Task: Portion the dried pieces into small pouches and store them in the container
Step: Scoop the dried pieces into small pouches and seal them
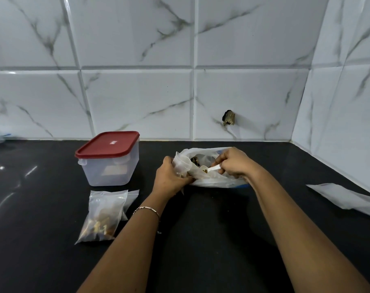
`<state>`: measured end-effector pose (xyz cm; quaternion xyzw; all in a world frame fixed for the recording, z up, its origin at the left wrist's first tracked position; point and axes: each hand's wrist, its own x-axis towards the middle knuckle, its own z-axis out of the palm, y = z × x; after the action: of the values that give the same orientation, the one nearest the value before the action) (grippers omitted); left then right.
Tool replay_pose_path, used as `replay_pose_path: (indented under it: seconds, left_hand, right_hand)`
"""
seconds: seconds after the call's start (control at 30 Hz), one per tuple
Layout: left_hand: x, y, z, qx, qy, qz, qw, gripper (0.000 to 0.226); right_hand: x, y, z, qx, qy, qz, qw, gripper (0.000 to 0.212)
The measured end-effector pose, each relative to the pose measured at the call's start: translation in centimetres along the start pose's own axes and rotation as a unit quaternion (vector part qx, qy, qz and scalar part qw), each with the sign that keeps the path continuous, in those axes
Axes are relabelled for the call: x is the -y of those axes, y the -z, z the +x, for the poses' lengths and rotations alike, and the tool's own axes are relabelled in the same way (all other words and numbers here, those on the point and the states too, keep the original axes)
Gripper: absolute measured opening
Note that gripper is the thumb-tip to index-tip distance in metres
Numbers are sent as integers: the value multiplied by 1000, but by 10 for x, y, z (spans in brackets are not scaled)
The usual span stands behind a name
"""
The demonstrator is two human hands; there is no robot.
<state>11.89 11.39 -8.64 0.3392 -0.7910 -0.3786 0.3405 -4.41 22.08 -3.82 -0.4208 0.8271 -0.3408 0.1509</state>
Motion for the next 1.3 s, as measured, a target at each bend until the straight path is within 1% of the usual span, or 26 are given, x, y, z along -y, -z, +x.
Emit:
replay_pose_path:
  seconds: [0.13, 0.27, 0.37, 0.47, 0.57, 0.7, 0.8, 0.9, 0.97, 1.1, 1.2, 1.3]
  left_hand:
    - [-1, -2, 0, -3, -2, -1, 1000, 54]
    - [-2, -3, -2, -11, -19, 16, 1000, 49]
    - [-2, -3, -1, -20, -27, 1, 999, 44]
    - [-1, -4, 0, -6, -25, 2, 1000, 44]
    - [0, -2, 1, 10, -9, -8, 1000, 52]
    - [-1, 3, 0, 39, 2, -56, 998, 36]
    - [-2, 2, -1, 73, 20, -80, 994, 41]
    - [-2, 1, 0, 100, 20, -86, 991, 37]
    - [-3, 2, -1, 112, 19, -89, 989, 34]
    - [-5, 5, -4, 87, 29, -99, 991, 25]
    - [-5, 9, -6, 54, 21, -96, 994, 30]
    - [-5, 10, -7, 42, 30, -93, 994, 31]
  right_hand:
    - [-7, -2, 0, 32, -60, 134, 989, 38]
    - [-11, -8, 1, 49, -104, 219, 969, 37]
    - [-13, -13, 2, 57, -134, 282, 948, 33]
    - [-12, -17, 0, 52, -150, 336, 928, 30]
    - [-9, -20, -3, 44, -157, 365, 917, 28]
    - [-7, -23, -4, 41, -173, 388, 905, 27]
    - [-7, -23, -6, 40, -175, 391, 903, 26]
    - [-6, -22, -9, 49, -167, 381, 908, 27]
    - [-7, -21, -9, 53, -171, 394, 902, 28]
    - [-8, -23, -3, 66, -179, 429, 883, 28]
    - [-10, -23, 0, 83, -180, 482, 854, 26]
    - [-10, -21, -1, 88, -180, 518, 832, 26]
